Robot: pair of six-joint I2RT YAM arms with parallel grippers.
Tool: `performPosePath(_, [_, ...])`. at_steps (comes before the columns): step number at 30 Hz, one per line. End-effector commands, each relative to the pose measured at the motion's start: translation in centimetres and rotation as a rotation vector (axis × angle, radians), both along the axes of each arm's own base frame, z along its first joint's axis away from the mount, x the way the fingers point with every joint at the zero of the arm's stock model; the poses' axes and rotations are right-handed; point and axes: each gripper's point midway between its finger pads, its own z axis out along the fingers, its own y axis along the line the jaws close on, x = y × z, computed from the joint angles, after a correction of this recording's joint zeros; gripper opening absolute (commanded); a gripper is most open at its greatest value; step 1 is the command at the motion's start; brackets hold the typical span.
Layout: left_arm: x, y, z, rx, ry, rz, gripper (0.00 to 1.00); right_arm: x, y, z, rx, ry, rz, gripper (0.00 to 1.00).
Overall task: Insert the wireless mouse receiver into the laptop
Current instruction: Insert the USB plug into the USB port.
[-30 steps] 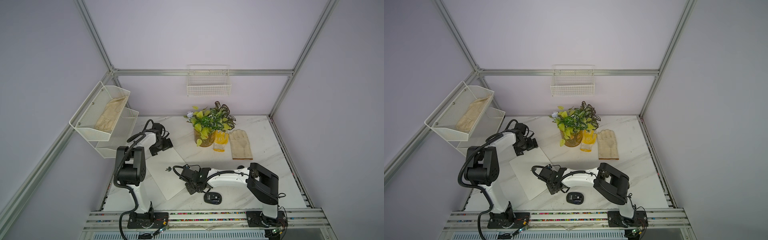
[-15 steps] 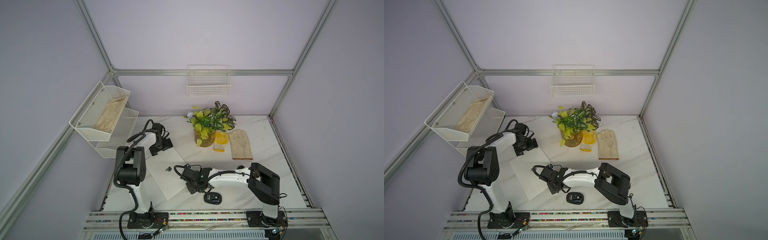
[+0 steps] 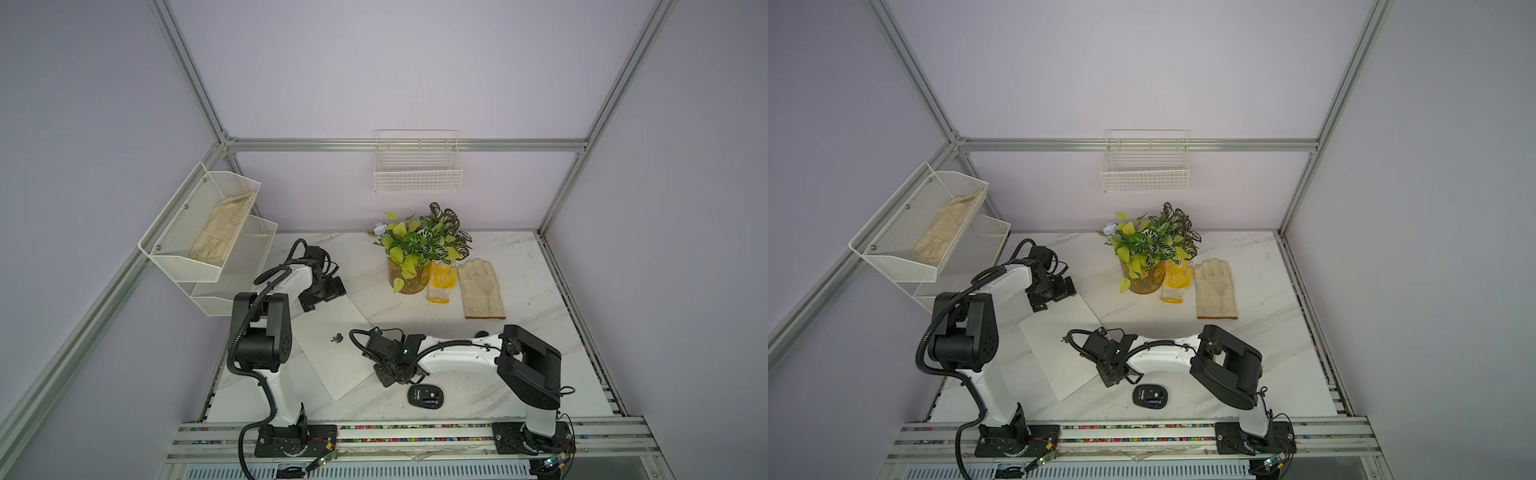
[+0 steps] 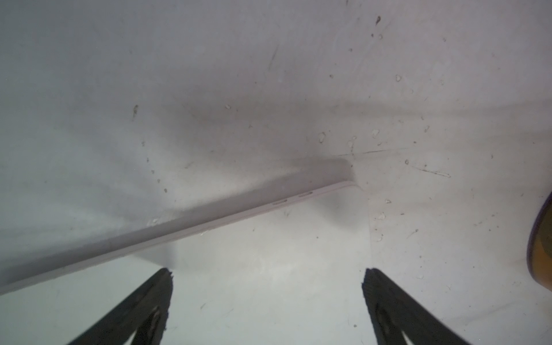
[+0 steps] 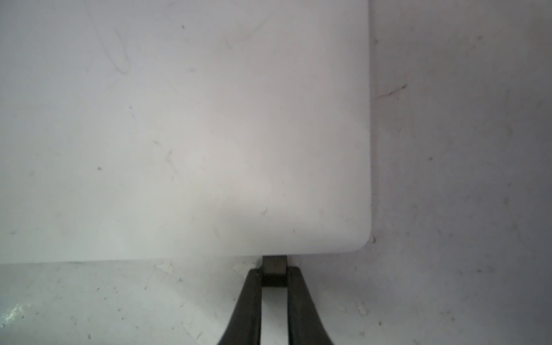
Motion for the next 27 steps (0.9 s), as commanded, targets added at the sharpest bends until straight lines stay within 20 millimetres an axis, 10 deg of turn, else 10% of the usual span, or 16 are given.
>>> performPosePath(1, [-0.1, 0.2, -0.9, 0.002, 0.013, 0.004, 1.00, 0.2, -0.1, -1.3, -0.031, 0.012, 0.007, 0.16])
performPosePath(27, [0.0, 0.1, -0.7, 0.003, 0.008, -0.001, 1.00, 0.8, 2.0, 0.0, 0.009, -0.032, 0.047, 0.16])
